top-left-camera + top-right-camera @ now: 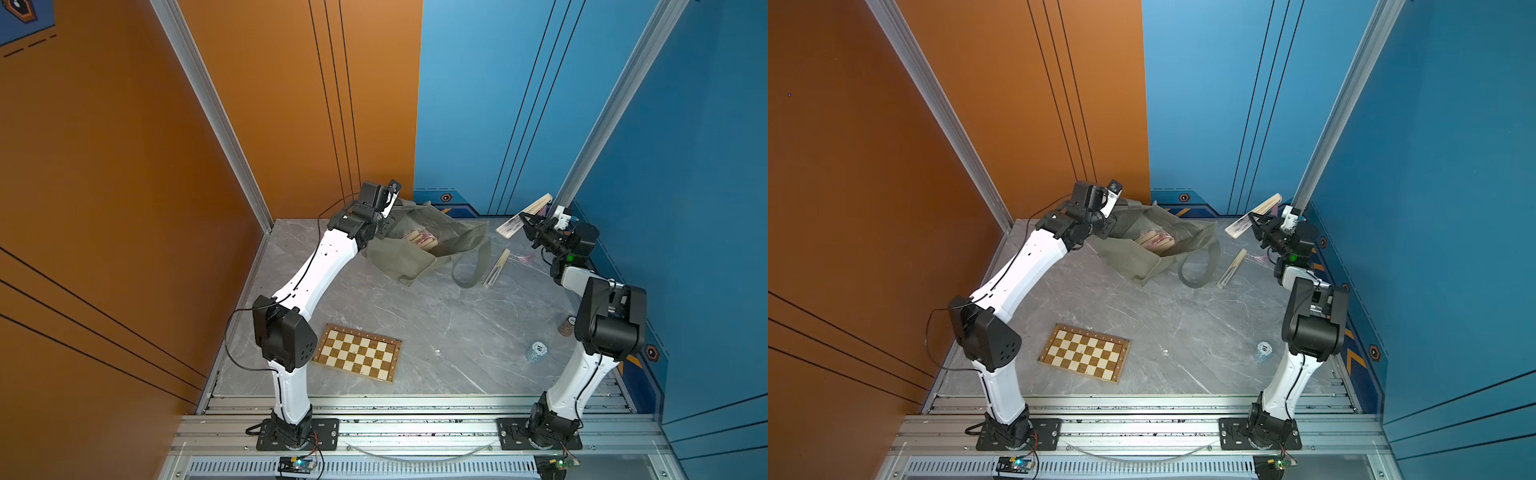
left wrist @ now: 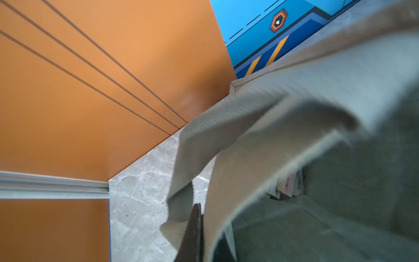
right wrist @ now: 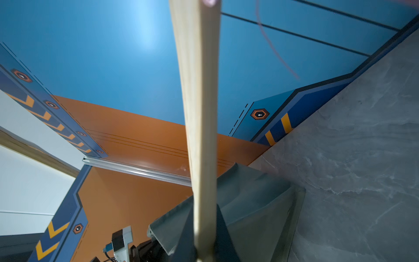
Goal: Take out the folding fans from the tote bags
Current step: Pick up the folding fan from the canvas bag, then place the folding fan at the center of the board.
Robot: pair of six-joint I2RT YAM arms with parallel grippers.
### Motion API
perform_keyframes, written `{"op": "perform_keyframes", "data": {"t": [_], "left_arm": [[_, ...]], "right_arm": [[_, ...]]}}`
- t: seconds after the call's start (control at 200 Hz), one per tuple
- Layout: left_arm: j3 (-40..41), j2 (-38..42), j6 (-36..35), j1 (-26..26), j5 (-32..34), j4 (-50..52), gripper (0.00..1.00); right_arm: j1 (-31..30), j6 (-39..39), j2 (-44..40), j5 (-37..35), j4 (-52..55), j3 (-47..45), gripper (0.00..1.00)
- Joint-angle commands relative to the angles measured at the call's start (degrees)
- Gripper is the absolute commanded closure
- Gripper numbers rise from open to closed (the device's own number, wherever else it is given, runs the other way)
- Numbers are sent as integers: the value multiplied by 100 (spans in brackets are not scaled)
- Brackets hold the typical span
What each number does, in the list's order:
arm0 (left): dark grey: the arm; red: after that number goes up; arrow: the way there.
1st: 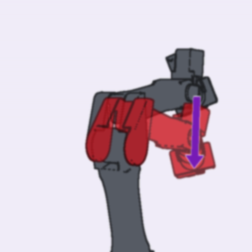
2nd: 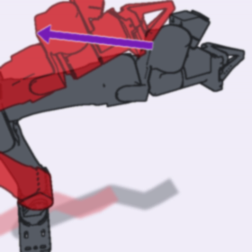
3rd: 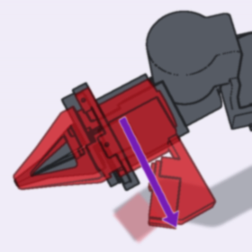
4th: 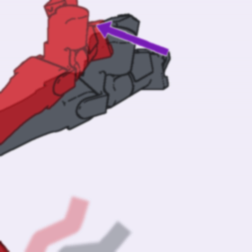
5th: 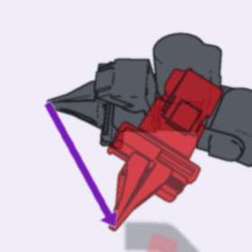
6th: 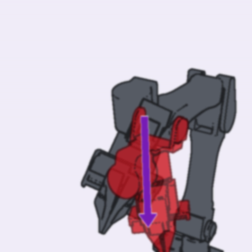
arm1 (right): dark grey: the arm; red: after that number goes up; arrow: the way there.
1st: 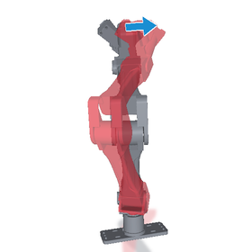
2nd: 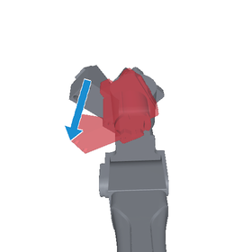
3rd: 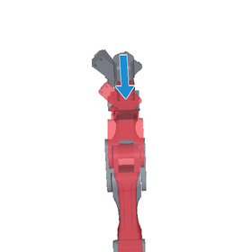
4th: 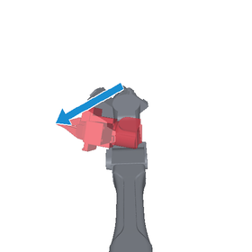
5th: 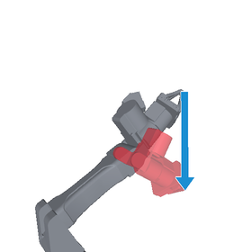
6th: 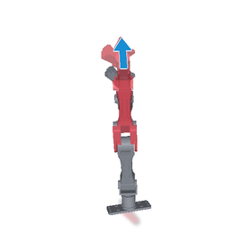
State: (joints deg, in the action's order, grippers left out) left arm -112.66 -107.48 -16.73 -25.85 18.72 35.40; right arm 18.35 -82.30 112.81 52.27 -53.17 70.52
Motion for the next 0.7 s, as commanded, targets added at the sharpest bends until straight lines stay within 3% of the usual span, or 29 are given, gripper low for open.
{"op": "perform_keyframes", "data": {"t": [0.0,0.125,0.21,0.29,0.461,0.691], "left_arm": [[175,456,-45,69,294,-341,100],[442,670,-221,80,371,-410,100],[530,767,-334,62,349,-419,100],[552,839,-439,-33,316,-415,100],[497,835,-616,-342,369,-447,100],[570,833,255,-380,340,-374,100]], "right_arm": [[90,-292,-51,102,-541,-51,100],[-2,1865,-405,256,2222,177,100],[-115,3469,-571,-56,4454,571,100],[-232,4456,-516,-475,6105,1007,100],[-415,4841,-263,-874,7011,1229,100],[-586,5081,168,-1449,7957,1533,100]]}}
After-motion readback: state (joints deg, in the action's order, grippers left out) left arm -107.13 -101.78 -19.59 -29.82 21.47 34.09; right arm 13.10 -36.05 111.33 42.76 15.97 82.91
